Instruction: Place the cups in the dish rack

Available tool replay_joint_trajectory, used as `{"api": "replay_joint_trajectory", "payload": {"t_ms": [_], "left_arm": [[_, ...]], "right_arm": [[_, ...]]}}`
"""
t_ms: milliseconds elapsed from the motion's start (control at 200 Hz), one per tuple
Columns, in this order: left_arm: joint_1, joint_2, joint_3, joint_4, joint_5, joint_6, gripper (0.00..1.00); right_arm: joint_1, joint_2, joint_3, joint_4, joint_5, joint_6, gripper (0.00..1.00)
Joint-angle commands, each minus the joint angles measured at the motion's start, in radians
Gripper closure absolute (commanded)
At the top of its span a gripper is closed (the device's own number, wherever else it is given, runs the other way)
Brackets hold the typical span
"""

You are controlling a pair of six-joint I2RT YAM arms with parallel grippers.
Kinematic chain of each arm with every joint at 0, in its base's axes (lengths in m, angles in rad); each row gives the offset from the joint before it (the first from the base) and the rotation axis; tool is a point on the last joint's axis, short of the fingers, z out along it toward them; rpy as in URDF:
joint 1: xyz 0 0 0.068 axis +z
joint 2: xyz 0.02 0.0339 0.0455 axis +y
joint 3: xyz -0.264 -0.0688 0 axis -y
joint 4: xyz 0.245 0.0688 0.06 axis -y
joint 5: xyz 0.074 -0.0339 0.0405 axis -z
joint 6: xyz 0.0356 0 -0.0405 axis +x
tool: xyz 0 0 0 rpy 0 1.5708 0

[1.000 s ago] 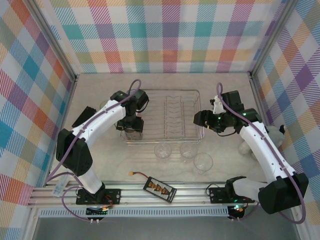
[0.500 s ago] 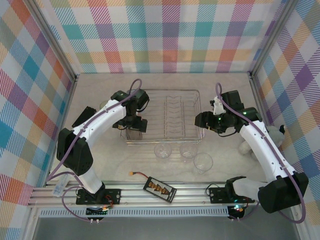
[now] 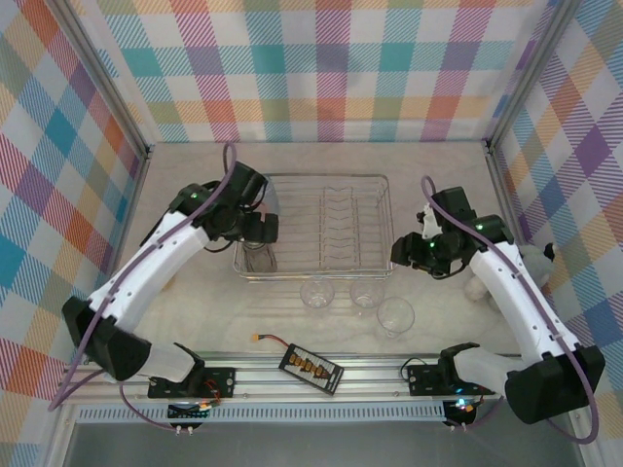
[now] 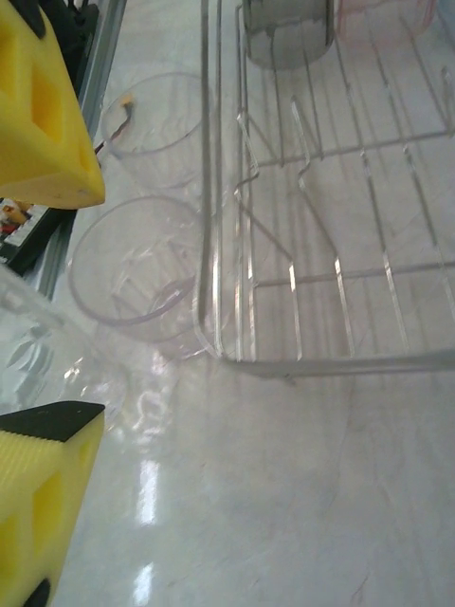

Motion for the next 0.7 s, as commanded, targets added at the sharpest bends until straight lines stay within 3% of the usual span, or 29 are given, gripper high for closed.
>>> {"api": "replay_joint_trajectory", "payload": {"t_ms": [0,330,695], "left_arm": [[0.006,-0.083,-0.046,0.098,-0.039,0.006,0.00],[0.006,-0.260,-0.246,0.370,-0.015,-0.082,0.00],[0.006,-0.222,-0.255,0.376,0.035,-0.101,0.00]], "right_arm": [[0.049,-0.047,-0.012,-0.131,0.055,0.057,0.43],[0.309,-0.078,-0.054,-0.270,0.168,0.245,0.43],[0.361,-0.042,-0.089,-0.297,0.221,0.277,0.47]]}}
